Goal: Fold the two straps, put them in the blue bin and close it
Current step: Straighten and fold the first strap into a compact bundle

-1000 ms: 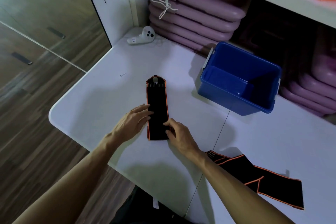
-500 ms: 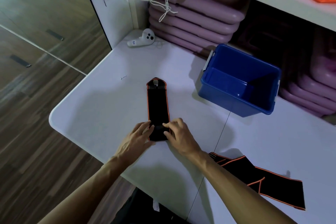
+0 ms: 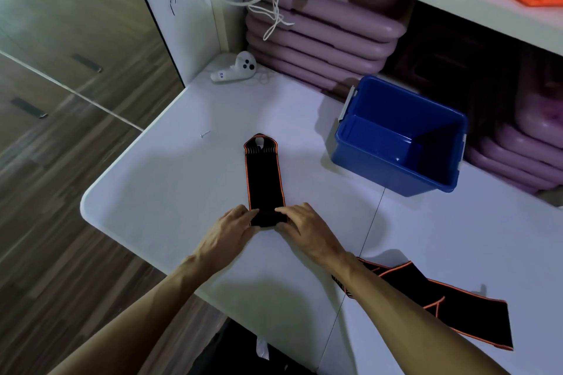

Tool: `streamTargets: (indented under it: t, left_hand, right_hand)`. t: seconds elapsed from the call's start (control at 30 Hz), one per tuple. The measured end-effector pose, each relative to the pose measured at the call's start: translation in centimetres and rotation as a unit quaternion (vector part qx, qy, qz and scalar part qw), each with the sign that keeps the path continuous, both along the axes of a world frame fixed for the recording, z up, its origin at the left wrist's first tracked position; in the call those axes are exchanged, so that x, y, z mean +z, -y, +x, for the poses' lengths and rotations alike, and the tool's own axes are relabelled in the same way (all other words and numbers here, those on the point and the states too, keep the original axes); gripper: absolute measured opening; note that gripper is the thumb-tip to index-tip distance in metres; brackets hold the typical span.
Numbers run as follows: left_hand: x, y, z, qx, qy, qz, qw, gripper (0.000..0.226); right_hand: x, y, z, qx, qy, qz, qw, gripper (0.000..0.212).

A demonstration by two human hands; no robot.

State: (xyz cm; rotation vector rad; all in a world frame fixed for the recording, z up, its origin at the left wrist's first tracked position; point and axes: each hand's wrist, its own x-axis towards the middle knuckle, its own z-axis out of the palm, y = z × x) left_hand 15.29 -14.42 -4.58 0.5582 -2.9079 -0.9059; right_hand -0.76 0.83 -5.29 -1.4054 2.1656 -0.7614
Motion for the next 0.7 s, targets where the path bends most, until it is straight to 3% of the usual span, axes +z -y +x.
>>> streamTargets:
  t: [0.17,0.3,0.47,0.6,0.7]
  left_hand:
    - [0.5,2.1,-2.0,0.069,0.008,0.095,0.993,0.027]
    - [0.5,2.7,-3.7,0.143,0.061,0.136,0.978,0.024]
    - [0.3,2.7,-4.0,0.185,0.062,0.114,0.974,0.025]
    - [0.6,2.1,-3.9,0.157,0.043,0.031,0.986,0.031]
    - [0.5,2.6,-4.8,0.170,0.040,0.106,0.979,0.026]
  right_hand:
    - [1.2,2.6,-1.0,-0.072,0.100,0.019,0.992,0.024]
    - [0.8,4.2,-1.0,-0.136,0.144,0.026,0.980,0.024]
    - [0.1,4.6,-0.5,-0.167,0.115,-0.007,0.979,0.019]
    - [0.6,4.4,-0.4,-0.144,0.078,-0.005,0.986,0.007]
    - [0.4,3.8,0.0,-0.139,0.057,-0.006,0.989,0.020]
